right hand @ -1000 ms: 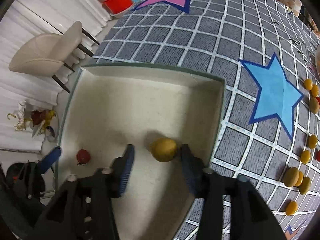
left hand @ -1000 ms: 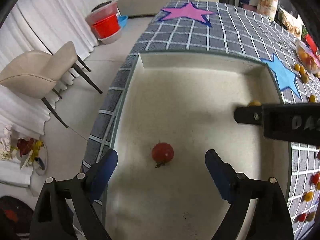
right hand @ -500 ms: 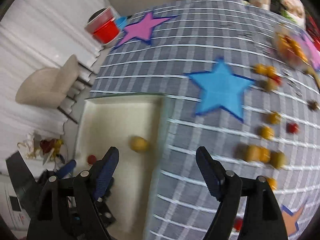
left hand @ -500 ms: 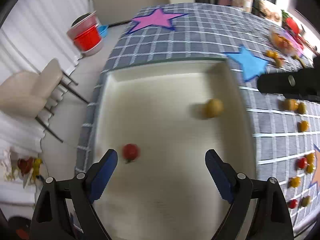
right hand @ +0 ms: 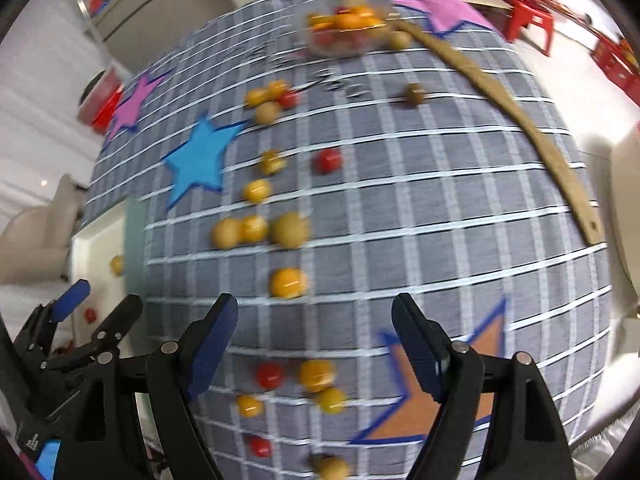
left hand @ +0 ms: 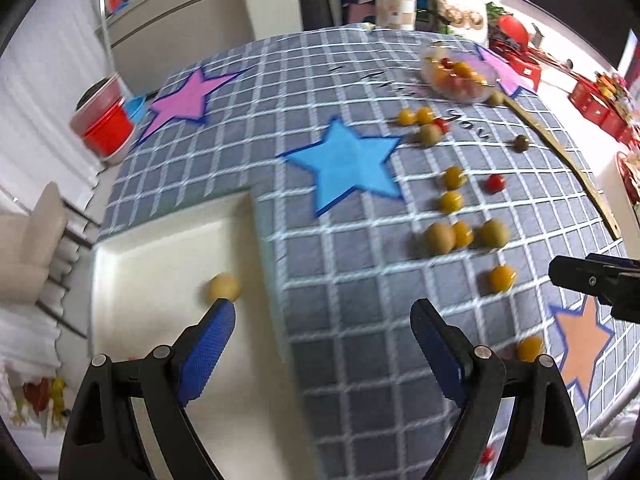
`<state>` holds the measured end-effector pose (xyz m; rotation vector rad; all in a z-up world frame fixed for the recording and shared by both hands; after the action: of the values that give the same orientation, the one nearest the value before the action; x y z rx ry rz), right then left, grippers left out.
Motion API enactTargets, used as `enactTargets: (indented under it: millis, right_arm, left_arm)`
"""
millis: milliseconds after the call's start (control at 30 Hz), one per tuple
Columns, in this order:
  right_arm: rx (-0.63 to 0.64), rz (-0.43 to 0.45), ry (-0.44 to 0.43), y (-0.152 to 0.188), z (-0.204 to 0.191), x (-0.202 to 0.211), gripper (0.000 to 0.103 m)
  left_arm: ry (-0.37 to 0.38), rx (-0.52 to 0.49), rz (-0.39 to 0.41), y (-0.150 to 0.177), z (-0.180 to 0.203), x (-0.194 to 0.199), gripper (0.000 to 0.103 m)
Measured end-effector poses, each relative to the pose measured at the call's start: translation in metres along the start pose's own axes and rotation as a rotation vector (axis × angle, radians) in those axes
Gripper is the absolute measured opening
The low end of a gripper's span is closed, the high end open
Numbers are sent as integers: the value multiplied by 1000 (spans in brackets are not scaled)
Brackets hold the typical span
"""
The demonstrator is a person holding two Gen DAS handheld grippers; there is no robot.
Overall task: Organize fruits
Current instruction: 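Grasp a red tomato with the right tool while the left grasps a yellow fruit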
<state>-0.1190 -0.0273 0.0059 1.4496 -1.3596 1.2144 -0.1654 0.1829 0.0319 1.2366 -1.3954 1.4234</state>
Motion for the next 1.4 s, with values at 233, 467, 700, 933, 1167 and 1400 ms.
enactTargets:
  millis: [233,467,700,933,1167,1400]
  right_arm:
    - [-25,20,55,-29,45,-2,82]
    - [11,23,79,-63,56,-18,82]
    - [133,22,30,-80,25,-31,72]
    - [169,10,24,-91,6,-48,55]
    - [205,5,42,-96,-3,-52,19]
    - [156,-8,-15,-92,4,-50,20]
  left_arm:
    - [12,-50,-18,-20,33,-33,90]
    - [29,-67,-20,-29,48,-47,90]
    - [23,-86,-15,-38,59,-55,90]
    - [44,-111,7,-44,68,-55,90]
    - [111,-143,-4,-42,80,-56,66]
    - [171,-147,-28,-40,86,-57,28]
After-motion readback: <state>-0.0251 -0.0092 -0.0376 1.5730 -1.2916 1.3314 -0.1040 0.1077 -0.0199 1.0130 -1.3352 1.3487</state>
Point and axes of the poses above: each gripper's, at about its wrist camera, not at the fingertips, and x roughly against the way its jaws point, z to its right, y to its underside, the point moved 5 cm from there along -x, roughly the way its jaws point, and after that the axes turned 11 degrees about -z, right-handed, at the moved point
